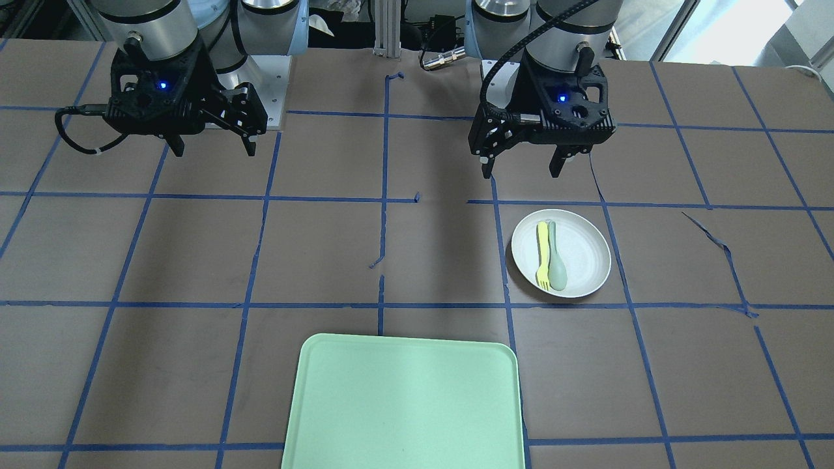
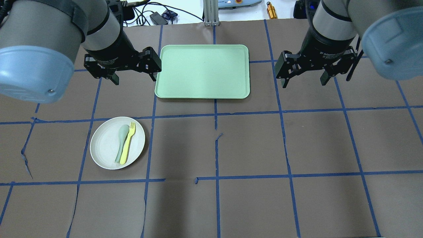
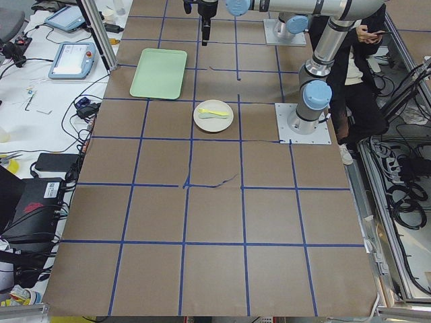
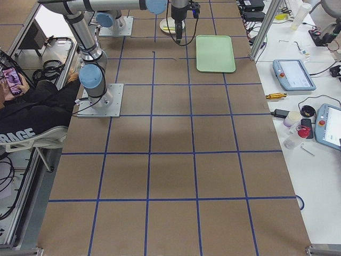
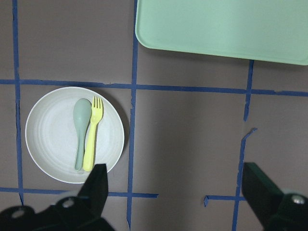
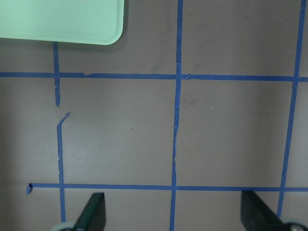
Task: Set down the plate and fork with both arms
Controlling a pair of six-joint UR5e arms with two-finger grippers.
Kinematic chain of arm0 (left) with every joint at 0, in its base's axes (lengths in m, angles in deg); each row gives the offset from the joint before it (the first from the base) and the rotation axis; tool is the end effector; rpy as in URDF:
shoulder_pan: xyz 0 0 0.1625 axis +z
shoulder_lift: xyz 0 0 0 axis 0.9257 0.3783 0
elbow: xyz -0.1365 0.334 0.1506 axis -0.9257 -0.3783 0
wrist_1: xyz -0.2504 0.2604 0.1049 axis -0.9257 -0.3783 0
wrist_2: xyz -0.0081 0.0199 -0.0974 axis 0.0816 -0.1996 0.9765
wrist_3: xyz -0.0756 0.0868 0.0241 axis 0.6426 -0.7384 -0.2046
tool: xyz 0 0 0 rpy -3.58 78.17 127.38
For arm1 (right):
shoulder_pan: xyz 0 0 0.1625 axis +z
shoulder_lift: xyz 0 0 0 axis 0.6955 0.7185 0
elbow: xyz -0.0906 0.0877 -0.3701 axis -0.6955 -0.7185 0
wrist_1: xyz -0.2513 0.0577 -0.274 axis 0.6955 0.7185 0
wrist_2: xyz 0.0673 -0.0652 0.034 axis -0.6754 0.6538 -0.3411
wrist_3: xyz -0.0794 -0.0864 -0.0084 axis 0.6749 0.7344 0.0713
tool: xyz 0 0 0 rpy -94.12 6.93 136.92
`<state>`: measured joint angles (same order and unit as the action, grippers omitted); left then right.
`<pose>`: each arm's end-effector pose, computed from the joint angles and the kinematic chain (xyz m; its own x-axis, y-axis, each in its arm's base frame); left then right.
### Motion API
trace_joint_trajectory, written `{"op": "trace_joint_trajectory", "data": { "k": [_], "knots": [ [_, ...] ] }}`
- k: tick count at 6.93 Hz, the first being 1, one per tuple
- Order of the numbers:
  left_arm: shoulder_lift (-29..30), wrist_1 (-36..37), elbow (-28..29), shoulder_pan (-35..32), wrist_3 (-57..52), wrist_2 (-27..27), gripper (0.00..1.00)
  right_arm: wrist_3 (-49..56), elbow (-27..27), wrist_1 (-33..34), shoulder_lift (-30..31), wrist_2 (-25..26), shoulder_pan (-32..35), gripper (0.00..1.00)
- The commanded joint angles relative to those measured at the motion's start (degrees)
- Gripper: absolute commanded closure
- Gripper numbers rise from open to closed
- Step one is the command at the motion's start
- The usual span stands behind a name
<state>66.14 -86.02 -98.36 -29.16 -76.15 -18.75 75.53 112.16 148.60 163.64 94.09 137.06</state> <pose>-0.1867 -0.4374 0.4375 -0.9978 -0.0636 0.0164 -0.0651 0.9905 -0.1213 0.1564 -0.4275 0.4378 -0.9996 -0.0274 -0.0046 -0.0274 0.9996 -0.0022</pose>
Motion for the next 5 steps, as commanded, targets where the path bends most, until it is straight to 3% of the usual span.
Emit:
{"op": "trace_joint_trajectory", "data": {
  "k": [1,3,5],
  "knots": [
    [-0.04,0.0,-0.21,0.08,0.03,0.1,0.0,0.1,-0.11,0.2,0.0,0.0,0.0,0.0],
    [0.14,0.09,-0.38,0.16,0.11,0.01,0.0,0.02,-0.2,-0.32,0.09,2.79,0.0,0.0],
    [-0.04,0.09,-0.29,0.08,0.99,-0.34,0.0,-0.51,-0.2,0.11,0.35,2.29,0.0,0.0]
  ]
}}
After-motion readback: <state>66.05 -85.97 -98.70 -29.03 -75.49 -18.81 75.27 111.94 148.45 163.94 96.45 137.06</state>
